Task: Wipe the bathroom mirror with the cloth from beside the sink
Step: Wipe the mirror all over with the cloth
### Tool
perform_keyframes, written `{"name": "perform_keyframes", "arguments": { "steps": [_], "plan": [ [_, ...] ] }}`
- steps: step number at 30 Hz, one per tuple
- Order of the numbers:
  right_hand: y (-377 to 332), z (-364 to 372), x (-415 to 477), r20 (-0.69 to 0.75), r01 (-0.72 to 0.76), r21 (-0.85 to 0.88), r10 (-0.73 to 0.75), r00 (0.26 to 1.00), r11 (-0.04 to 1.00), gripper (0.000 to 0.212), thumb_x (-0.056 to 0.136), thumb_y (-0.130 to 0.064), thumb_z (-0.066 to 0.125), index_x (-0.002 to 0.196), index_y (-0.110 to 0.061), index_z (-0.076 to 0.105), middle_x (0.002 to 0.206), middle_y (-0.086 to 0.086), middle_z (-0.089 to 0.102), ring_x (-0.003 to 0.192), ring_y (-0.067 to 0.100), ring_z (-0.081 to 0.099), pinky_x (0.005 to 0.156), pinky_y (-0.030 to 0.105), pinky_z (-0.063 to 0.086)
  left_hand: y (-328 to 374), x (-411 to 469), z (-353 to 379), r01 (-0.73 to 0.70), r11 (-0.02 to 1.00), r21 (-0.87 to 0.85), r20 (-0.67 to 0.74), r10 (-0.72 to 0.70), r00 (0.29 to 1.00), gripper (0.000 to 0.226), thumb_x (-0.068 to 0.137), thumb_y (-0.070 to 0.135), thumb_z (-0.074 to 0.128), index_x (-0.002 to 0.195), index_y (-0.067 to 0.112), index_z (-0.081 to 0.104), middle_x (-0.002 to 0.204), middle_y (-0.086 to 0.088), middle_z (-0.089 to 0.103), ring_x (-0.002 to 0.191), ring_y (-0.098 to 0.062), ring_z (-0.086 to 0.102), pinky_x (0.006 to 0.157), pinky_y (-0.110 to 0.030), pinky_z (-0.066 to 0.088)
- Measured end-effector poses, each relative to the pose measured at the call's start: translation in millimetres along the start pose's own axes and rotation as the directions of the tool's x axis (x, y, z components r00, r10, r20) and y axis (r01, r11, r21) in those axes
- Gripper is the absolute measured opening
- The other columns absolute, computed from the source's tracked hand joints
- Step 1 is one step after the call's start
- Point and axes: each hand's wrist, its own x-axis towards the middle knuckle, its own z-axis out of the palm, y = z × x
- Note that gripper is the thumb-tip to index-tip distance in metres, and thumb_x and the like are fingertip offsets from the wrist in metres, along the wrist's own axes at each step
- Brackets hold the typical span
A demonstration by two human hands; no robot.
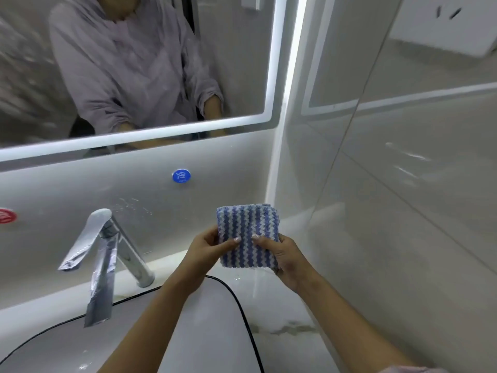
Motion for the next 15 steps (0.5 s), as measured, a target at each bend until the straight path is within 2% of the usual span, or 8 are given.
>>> {"name": "perform_keyframes", "arguments": {
  "steps": [2, 4, 8, 11, 15],
  "plan": [
    [-6.1, 12.3, -17.7, 0.046, 0.022, 0.034, -0.024, 0.999, 0.999, 0.033, 0.085, -0.013, 0.069, 0.115, -0.002, 0.061, 0.107, 0.011, 0.072, 0.095, 0.024, 0.07, 0.074, 0.028, 0.057, 7.7, -22.5, 0.5, -0.033, 0.999, -0.029, -0.011, 0.033, 0.999, 0.05, 0.071, 0.027, 0.074, 0.118, 0.015, 0.061, 0.111, -0.004, 0.071, 0.103, -0.02, 0.067, 0.084, -0.03, 0.054],
    [-8.8, 23.3, -33.4, 0.099, 0.045, 0.036, -0.048, 0.994, 0.998, 0.032, 0.084, -0.013, 0.069, 0.114, -0.002, 0.062, 0.103, 0.009, 0.073, 0.091, 0.022, 0.071, 0.07, 0.025, 0.056, 15.3, -45.4, 0.0, -0.06, 0.997, -0.038, -0.041, 0.058, 0.997, 0.049, 0.072, 0.029, 0.073, 0.118, 0.019, 0.06, 0.11, -0.003, 0.071, 0.1, -0.02, 0.068, 0.078, -0.029, 0.056],
    [-4.7, 41.9, -56.1, 0.188, 0.113, -0.096, -0.094, 0.978, 0.989, 0.031, 0.081, -0.025, 0.072, 0.107, -0.011, 0.066, 0.1, 0.003, 0.074, 0.092, 0.02, 0.071, 0.071, 0.025, 0.056, 20.0, -90.6, -2.7, -0.097, 0.993, -0.061, -0.18, 0.084, 0.98, 0.044, 0.072, 0.028, 0.073, 0.112, 0.014, 0.063, 0.105, -0.008, 0.073, 0.097, -0.024, 0.07, 0.072, -0.028, 0.057],
    [5.4, 54.3, -64.0, 0.238, 0.132, -0.154, -0.093, 0.967, 0.979, 0.042, 0.072, -0.035, 0.075, 0.107, -0.013, 0.067, 0.101, 0.004, 0.074, 0.095, 0.021, 0.07, 0.077, 0.031, 0.057, 13.5, -123.4, -3.8, -0.116, 0.99, -0.086, -0.314, 0.083, 0.946, 0.043, 0.071, 0.026, 0.074, 0.111, 0.011, 0.065, 0.101, -0.009, 0.074, 0.094, -0.025, 0.071, 0.072, -0.029, 0.057],
    [24.1, 76.3, -73.0, 0.311, 0.09, -0.161, -0.036, 0.95, 0.983, 0.046, 0.068, -0.035, 0.075, 0.107, -0.012, 0.066, 0.1, 0.005, 0.074, 0.093, 0.023, 0.071, 0.077, 0.032, 0.057, 6.5, -160.1, -12.7, -0.126, 0.988, -0.093, -0.499, 0.064, 0.865, 0.042, 0.069, 0.029, 0.074, 0.108, 0.013, 0.067, 0.098, -0.004, 0.075, 0.092, -0.02, 0.071, 0.073, -0.028, 0.056]
  ]
}}
